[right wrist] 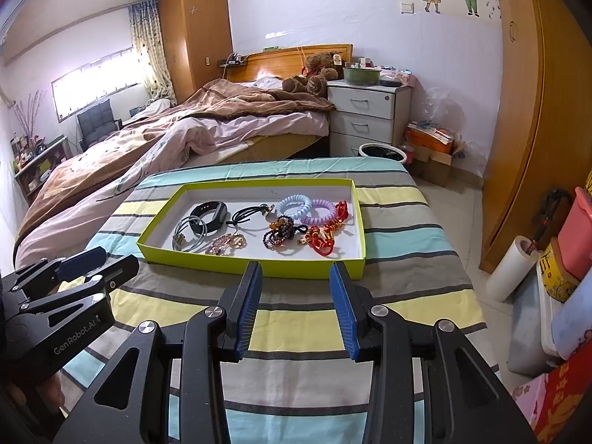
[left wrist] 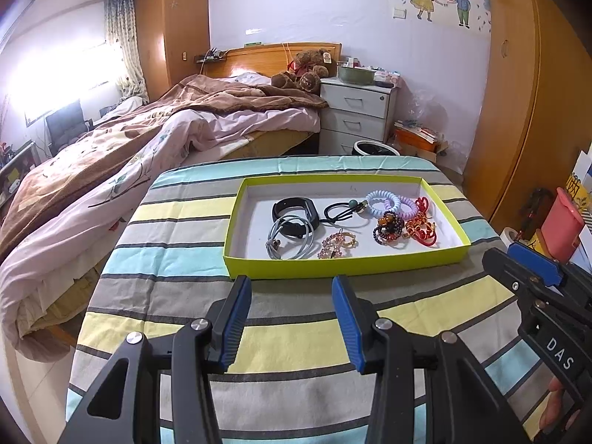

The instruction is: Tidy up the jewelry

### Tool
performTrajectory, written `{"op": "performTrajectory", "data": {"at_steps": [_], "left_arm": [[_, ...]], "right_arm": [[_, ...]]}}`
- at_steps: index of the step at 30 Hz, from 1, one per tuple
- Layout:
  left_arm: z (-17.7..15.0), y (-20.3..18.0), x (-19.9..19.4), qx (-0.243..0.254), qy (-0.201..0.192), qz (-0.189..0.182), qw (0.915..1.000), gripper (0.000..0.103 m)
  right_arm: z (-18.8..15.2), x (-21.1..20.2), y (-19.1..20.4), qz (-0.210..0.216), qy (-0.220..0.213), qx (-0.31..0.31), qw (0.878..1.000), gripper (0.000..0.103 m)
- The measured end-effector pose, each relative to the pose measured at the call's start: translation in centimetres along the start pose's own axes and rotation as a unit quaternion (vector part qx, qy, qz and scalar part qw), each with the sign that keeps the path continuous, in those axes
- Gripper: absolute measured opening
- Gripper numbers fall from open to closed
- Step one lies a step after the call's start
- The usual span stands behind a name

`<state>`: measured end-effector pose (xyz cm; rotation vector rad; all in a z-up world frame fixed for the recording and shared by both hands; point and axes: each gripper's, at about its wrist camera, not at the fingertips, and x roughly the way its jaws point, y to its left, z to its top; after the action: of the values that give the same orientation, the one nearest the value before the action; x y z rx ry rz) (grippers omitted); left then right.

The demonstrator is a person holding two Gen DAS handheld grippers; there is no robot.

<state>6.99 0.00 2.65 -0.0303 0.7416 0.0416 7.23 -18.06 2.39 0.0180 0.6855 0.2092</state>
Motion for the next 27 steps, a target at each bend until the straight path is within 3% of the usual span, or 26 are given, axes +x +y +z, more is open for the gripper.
{"op": "performTrajectory", "data": {"at_steps": [27], "left_arm": [[-0.35,0.04,0.12,0.002,0.005,0.001,1.0,0.045]], "right_arm": [[-0.13,-0.08,0.14,-0.001,0.005,0.003,1.0,0.039]]}}
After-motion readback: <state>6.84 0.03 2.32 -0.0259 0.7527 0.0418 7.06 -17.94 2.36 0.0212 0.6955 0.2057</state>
